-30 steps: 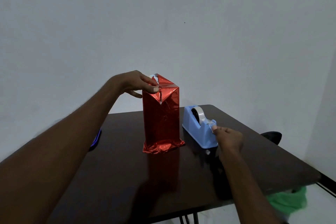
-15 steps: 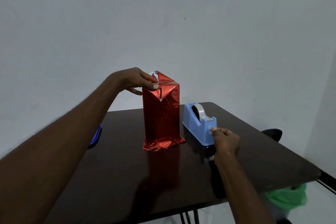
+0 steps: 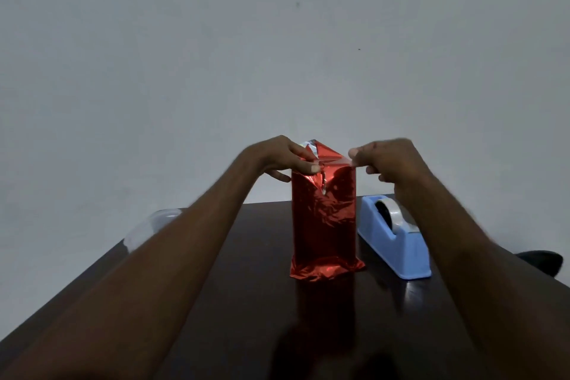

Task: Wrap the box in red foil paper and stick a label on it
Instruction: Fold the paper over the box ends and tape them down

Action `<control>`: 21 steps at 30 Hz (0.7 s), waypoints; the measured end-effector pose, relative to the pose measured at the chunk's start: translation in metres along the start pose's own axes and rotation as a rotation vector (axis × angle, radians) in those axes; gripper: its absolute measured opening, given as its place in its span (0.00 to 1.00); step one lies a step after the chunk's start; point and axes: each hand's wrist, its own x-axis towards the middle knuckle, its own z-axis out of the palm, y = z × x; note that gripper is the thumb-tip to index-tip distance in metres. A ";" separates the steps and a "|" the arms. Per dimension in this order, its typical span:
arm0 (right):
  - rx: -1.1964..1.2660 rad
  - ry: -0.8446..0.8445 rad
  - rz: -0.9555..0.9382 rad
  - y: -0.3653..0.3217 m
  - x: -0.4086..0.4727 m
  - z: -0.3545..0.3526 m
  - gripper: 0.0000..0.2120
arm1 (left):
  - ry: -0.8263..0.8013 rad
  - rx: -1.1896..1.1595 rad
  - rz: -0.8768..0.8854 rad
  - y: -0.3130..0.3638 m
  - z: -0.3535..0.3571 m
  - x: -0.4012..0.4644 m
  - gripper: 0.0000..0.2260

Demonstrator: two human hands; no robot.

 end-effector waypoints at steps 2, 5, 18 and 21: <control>-0.126 -0.034 0.036 -0.016 0.024 0.011 0.10 | 0.011 0.011 0.007 -0.001 0.000 0.000 0.19; -0.287 -0.117 0.083 -0.031 0.048 0.025 0.09 | 0.018 0.023 0.015 -0.002 0.001 0.001 0.20; -1.007 -0.401 0.115 -0.053 0.072 0.060 0.14 | 0.017 0.040 0.013 -0.006 0.000 0.004 0.22; -1.201 -0.338 0.022 -0.049 0.071 0.072 0.13 | 0.015 0.049 0.013 -0.006 0.000 0.005 0.21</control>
